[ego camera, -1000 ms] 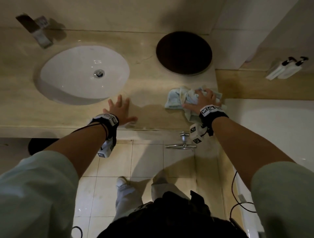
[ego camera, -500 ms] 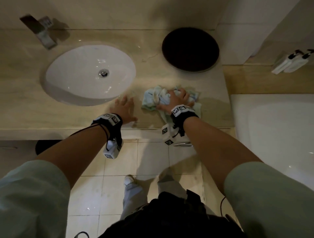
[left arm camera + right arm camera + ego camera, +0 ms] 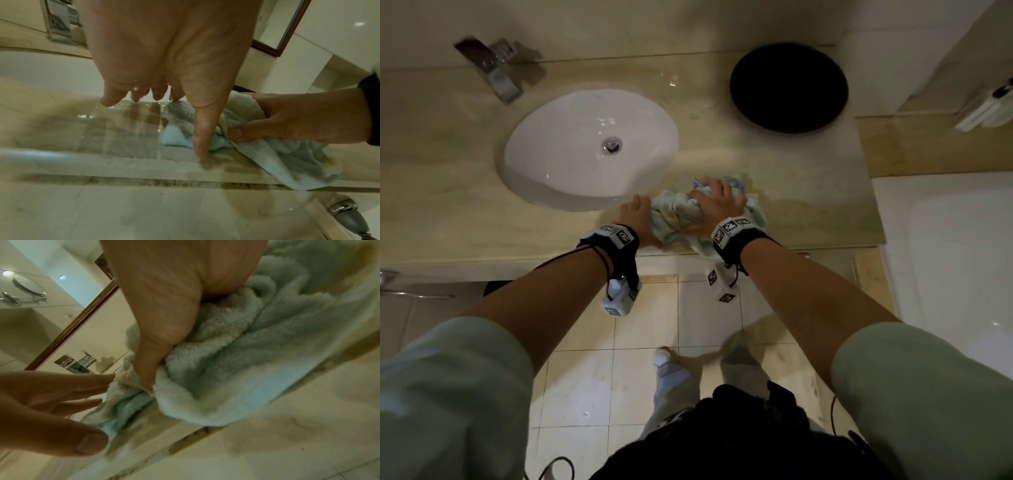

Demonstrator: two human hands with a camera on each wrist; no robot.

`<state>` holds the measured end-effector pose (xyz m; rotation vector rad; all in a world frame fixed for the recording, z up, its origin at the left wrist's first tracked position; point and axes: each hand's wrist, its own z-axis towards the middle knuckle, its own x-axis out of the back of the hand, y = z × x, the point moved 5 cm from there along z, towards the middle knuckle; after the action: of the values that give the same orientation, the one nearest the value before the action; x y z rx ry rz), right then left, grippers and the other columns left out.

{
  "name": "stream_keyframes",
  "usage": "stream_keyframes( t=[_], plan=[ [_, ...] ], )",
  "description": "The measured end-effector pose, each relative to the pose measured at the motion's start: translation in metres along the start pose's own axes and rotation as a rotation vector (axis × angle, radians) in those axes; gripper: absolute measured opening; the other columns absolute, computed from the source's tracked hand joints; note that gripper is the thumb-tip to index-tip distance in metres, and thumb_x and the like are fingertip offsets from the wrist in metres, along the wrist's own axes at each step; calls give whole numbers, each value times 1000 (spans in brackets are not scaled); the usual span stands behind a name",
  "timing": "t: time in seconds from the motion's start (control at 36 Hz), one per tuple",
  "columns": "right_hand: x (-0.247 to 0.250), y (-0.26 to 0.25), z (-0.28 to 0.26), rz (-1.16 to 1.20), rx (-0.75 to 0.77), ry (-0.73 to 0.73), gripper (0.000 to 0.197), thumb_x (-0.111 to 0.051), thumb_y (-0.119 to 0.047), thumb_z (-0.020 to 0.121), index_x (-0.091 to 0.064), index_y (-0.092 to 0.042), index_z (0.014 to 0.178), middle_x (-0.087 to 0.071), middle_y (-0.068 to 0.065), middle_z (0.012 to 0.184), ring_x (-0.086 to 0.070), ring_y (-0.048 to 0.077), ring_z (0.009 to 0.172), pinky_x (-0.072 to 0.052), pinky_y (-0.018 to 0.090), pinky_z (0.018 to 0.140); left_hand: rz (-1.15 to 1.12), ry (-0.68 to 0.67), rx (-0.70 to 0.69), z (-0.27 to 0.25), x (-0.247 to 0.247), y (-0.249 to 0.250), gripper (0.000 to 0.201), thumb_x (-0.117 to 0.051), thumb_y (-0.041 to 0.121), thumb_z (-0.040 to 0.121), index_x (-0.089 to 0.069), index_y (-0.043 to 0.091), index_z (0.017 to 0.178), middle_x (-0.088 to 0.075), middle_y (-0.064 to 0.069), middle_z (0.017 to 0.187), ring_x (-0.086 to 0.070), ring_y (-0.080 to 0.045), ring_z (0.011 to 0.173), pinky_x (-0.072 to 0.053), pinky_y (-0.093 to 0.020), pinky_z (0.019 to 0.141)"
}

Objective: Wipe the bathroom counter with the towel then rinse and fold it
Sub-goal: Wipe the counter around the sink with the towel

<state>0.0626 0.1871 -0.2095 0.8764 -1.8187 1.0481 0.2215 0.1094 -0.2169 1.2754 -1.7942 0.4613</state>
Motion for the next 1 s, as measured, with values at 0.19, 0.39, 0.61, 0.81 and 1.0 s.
stream_keyframes(
  t=[0.19, 0.39, 0.61, 0.81, 1.0],
  plan=[
    [14, 50, -20, -95, -11, 65, 77, -72, -68, 63, -46, -43, 132, -27, -4, 150, -29, 27, 134, -24, 52, 105, 10, -58, -83, 5, 6, 31, 124, -82, 43, 68, 7, 20, 152, 8, -10, 160, 2, -34, 146, -12, -48, 118],
    [33, 154, -53, -53, -250, 58, 80, -66, -70, 67, -37, -43, 137, -21, -4, 153, -22, 25, 139, -16, 59, 110, 58, -73, -165, 6, 3, 55, 126, -77, 58, 65, 14, 34, 149, 21, 0, 158, 13, -32, 145, -5, -60, 115],
    [44, 228, -89, 59, -432, 108, 86, -71, -67, 65, -35, -44, 139, -18, -4, 155, -21, 25, 142, -23, 53, 112, 111, -118, -206, 14, -7, 60, 122, -73, 59, 69, 14, 33, 149, 25, 0, 157, 18, -31, 145, -4, -59, 115],
    [49, 218, -86, -17, -465, 99, 79, -70, -64, 69, -39, -38, 137, -21, 3, 152, -25, 29, 139, -30, 50, 108, 176, -59, -283, 23, -15, 42, 115, -68, 62, 72, 10, 32, 150, 23, -1, 157, 14, -32, 145, -7, -57, 115],
    [46, 199, -75, -3, -551, 68, 82, -66, -70, 67, -34, -38, 137, -21, 6, 149, -24, 33, 137, -30, 58, 105, 191, 16, -370, 23, -21, 25, 106, -64, 63, 76, 3, 32, 152, 18, -4, 159, 11, -32, 146, -6, -49, 117]
  ],
)
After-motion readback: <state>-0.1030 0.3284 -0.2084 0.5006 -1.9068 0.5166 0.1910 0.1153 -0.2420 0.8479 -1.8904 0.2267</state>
